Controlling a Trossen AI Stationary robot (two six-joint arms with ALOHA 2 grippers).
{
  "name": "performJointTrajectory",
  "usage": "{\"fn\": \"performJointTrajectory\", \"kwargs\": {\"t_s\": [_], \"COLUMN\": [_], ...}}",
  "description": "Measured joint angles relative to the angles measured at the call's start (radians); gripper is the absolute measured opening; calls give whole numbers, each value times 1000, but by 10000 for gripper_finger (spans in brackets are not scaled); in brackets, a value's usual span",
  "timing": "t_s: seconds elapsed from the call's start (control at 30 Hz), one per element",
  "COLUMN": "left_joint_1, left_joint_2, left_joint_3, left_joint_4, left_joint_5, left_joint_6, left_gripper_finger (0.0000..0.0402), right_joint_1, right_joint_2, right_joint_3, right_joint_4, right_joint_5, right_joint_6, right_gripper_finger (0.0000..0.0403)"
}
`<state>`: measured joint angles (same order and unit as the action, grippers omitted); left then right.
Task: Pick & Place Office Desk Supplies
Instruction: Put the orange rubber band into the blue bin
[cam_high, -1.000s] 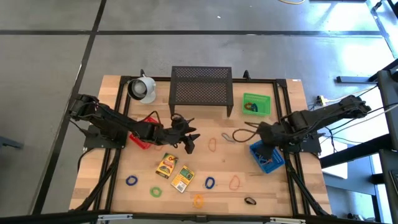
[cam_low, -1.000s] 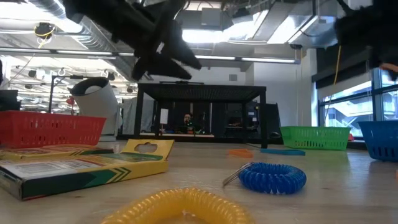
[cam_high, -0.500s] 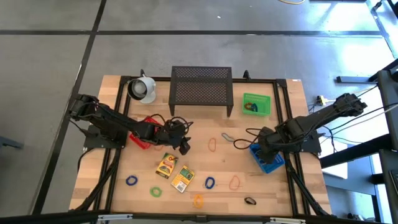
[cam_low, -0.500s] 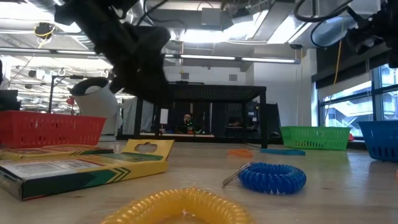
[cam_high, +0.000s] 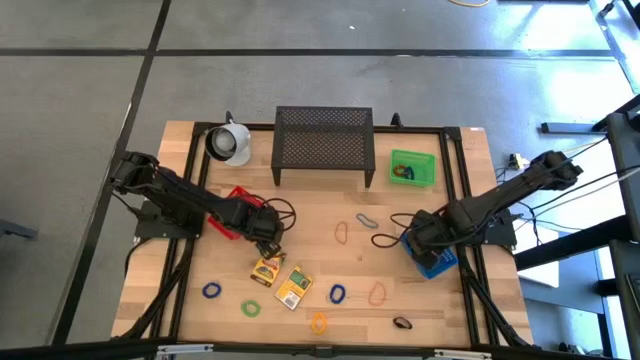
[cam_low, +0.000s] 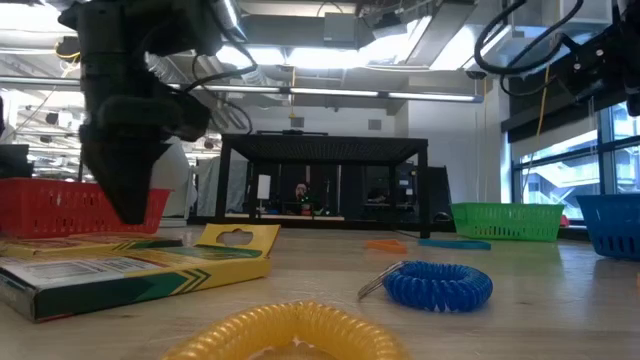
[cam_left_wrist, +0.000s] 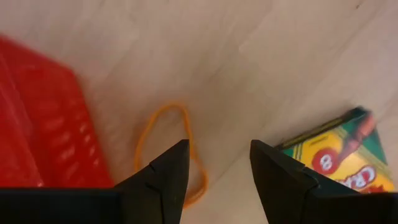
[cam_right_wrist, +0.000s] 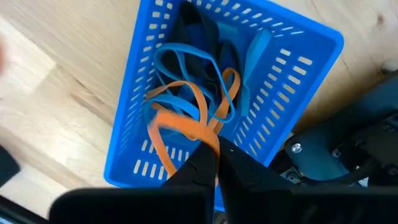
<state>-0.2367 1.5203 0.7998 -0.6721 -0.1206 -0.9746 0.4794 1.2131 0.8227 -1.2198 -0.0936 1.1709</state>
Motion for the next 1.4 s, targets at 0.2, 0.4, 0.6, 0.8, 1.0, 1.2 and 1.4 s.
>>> {"fn": "performJointTrajectory", "kwargs": {"t_s": [0.2,0.4,0.6,0.8,1.0,1.2,1.4], "left_joint_1": [-25,-26,-26,-26,-26,-26,-26], "left_joint_2": [0,0,0,0,0,0,0], "left_joint_3": [0,0,0,0,0,0,0], "left_joint_4": [-6,-7,-7,-8,-9,-9,-9], "left_joint_5": [-12,-19,-19,-19,-20,-20,-20], "left_joint_6": [-40,-44,-44,-44,-43,-43,-43], "left_gripper_finger": [164,164,164,164,164,164,164], "right_joint_1": [16,18,20,20,20,20,20], "right_joint_2": [52,88,90,90,90,89,85], "right_joint_3": [0,-19,-77,-77,-77,-77,-77], "right_joint_4": [0,-3,13,34,34,37,60], "right_joint_5": [0,-1,-53,-37,-36,-36,-54], "right_joint_6": [0,-3,30,45,52,52,49], "right_gripper_finger": [9,10,11,19,62,139,241]}}
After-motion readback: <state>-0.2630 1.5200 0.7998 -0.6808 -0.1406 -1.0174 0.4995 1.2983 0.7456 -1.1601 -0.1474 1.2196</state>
